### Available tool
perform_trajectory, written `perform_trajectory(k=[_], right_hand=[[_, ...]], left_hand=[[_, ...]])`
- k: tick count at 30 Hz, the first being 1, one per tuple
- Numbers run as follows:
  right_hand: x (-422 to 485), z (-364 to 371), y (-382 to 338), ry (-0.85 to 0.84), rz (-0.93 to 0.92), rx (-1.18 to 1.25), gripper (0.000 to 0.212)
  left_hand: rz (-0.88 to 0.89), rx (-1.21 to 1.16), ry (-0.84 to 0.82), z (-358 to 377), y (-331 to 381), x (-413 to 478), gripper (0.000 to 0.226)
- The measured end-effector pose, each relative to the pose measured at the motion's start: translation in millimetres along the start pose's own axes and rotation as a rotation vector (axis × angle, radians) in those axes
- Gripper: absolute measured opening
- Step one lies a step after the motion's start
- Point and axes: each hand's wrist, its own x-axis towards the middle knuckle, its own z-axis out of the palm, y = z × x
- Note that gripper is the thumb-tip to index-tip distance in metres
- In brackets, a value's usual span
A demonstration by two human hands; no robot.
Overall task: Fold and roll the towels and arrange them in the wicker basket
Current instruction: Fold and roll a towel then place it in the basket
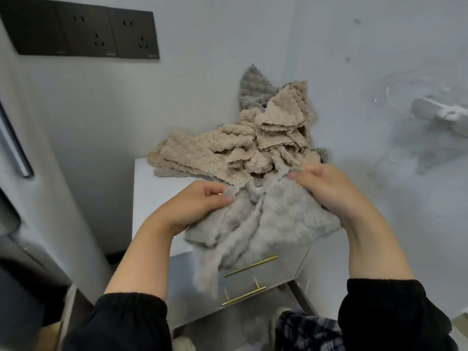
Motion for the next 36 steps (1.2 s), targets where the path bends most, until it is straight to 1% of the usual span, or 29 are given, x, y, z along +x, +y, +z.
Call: perform_trajectory(k=[1,2,3,5,6,7,9,10,11,13,14,15,17,19,21,23,25,27,28,30,31,33,35,36], right_hand=[[-1.3,-1.6,2.6,-0.006,0.014,-0.142,0.034],[0.9,-3.1,8.6,0.036,0.010,-0.215,0.036],[3.3,-4.8,13.7,0.111,0.001,-0.234,0.037],[7.6,-4.3,19.7,0.280,-0.024,-0.168,0.037],[10.3,-1.8,22.3,0.308,-0.027,-0.099,0.036],[11.7,0.8,23.2,0.304,-0.015,-0.026,0.033],[11.4,10.2,25.5,0.238,0.024,0.082,0.024],[9.9,14.5,24.2,0.216,0.034,0.079,0.021],[10.2,17.5,24.0,0.225,0.024,0.045,0.018],[11.3,21.6,20.7,0.259,-0.048,-0.032,0.017],[10.5,23.5,17.1,0.258,-0.079,-0.056,0.018],[11.0,24.5,15.4,0.257,-0.108,-0.084,0.022],[10.2,27.8,12.0,0.234,-0.135,-0.113,0.024],[9.1,29.7,10.9,0.222,-0.147,-0.116,0.019],[11.1,28.9,14.0,0.280,-0.126,-0.085,0.023],[12.7,25.4,16.8,0.329,-0.095,-0.009,0.026],[11.0,20.9,15.2,0.328,-0.092,0.091,0.030],[11.0,17.5,16.5,0.299,-0.107,0.147,0.023],[10.8,16.3,17.7,0.292,-0.100,0.108,0.018],[10.3,15.8,20.1,0.257,-0.052,0.072,0.007],[10.7,16.5,21.0,0.223,-0.036,0.124,0.009],[11.3,16.8,21.7,0.193,-0.016,0.220,0.016],[13.0,15.4,24.6,0.225,-0.018,0.113,0.020],[13.5,15.1,26.7,0.250,-0.018,0.024,0.021]], left_hand=[[-0.016,-0.083,-0.044,-2.4,1.5,-1.4,0.007],[-0.028,-0.016,-0.066,-6.7,-0.1,-0.1,0.020],[-0.055,0.125,-0.070,-8.9,-3.6,1.3,0.025],[-0.129,0.427,0.002,-8.9,-13.3,5.4,0.018],[-0.157,0.520,0.054,-6.2,-18.6,7.0,0.022],[-0.167,0.601,0.117,-3.1,-24.3,9.7,0.026],[-0.132,0.716,0.248,5.6,-29.0,12.7,0.028],[-0.104,0.691,0.285,9.6,-29.1,14.8,0.031],[-0.078,0.618,0.286,13.6,-28.3,17.6,0.037],[-0.028,0.433,0.200,24.5,-22.7,20.8,0.057],[-0.001,0.380,0.163,30.7,-19.7,21.4,0.063],[0.030,0.339,0.145,36.5,-17.2,21.6,0.064],[0.072,0.232,0.166,44.4,-14.9,22.1,0.054],[0.084,0.184,0.197,45.7,-14.8,22.5,0.034],[0.050,0.307,0.208,40.2,-16.1,22.6,0.014],[0.001,0.424,0.229,32.1,-20.0,21.5,0.018],[-0.031,0.481,0.279,22.4,-24.1,20.7,0.016],[-0.091,0.560,0.289,12.8,-28.1,19.8,0.014],[-0.139,0.611,0.264,8.2,-31.4,19.7,0.015],[-0.258,0.719,0.227,0.4,-39.3,18.9,0.023],[-0.308,0.762,0.243,-3.3,-43.0,18.4,0.028],[-0.371,0.811,0.325,-10.0,-47.9,18.1,0.030],[-0.393,0.833,0.463,-14.8,-48.3,17.1,0.023],[-0.396,0.845,0.542,-16.5,-48.2,16.5,0.025]])
